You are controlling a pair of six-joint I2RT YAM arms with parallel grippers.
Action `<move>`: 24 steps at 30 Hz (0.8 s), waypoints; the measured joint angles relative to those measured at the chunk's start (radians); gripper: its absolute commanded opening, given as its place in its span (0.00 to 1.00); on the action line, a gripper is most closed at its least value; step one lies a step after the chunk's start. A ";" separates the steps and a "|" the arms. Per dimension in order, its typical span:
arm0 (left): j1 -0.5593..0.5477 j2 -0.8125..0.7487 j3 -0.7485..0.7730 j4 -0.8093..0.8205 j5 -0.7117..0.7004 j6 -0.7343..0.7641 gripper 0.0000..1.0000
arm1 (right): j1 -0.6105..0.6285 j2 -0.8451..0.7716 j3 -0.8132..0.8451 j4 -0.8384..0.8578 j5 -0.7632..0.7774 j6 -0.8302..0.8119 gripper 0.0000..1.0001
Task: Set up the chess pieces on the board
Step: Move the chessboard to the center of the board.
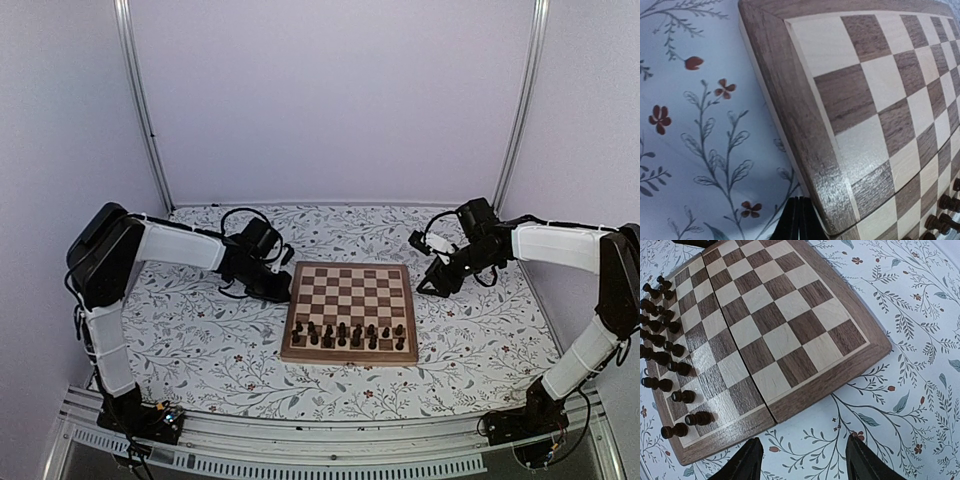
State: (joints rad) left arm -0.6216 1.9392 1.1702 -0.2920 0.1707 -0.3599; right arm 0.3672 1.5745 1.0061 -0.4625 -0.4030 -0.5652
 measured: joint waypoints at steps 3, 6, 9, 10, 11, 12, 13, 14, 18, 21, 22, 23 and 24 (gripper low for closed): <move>-0.047 0.033 0.034 0.010 0.002 0.000 0.02 | 0.000 0.000 0.000 0.000 0.002 0.000 0.61; -0.092 0.060 0.062 0.026 0.009 -0.003 0.02 | 0.000 0.000 -0.003 0.007 0.026 0.000 0.61; -0.129 0.088 0.106 0.032 0.024 -0.010 0.02 | -0.003 0.000 -0.006 0.016 0.067 0.000 0.61; -0.140 0.100 0.124 0.037 0.029 -0.012 0.02 | -0.009 0.000 -0.006 0.021 0.081 0.000 0.61; -0.150 0.111 0.142 0.044 0.034 -0.013 0.02 | -0.015 0.000 -0.006 0.024 0.090 0.001 0.61; -0.157 0.119 0.156 0.048 0.039 -0.014 0.03 | -0.025 0.000 -0.006 0.027 0.098 0.002 0.61; -0.166 0.129 0.171 0.053 0.044 -0.015 0.03 | -0.039 -0.001 -0.006 0.029 0.106 0.004 0.61; -0.174 0.137 0.183 0.059 0.050 -0.015 0.03 | -0.052 -0.002 -0.006 0.031 0.112 0.005 0.61; -0.197 0.160 0.219 0.072 0.072 -0.016 0.05 | -0.111 -0.011 -0.006 0.039 0.136 0.013 0.61; -0.205 0.193 0.259 0.080 0.092 -0.016 0.07 | -0.144 -0.019 -0.006 0.042 0.150 0.020 0.61; -0.206 0.201 0.270 0.082 0.094 -0.016 0.07 | -0.154 -0.021 -0.006 0.042 0.152 0.024 0.62; -0.207 0.207 0.279 0.081 0.095 -0.015 0.08 | -0.163 -0.024 -0.006 0.043 0.154 0.026 0.62; -0.207 0.208 0.283 0.081 0.093 -0.014 0.09 | -0.172 -0.026 -0.006 0.043 0.155 0.027 0.62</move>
State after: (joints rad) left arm -0.8288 2.1471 1.4536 -0.2108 0.2638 -0.3744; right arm 0.1951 1.5482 1.0000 -0.4198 -0.2481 -0.5377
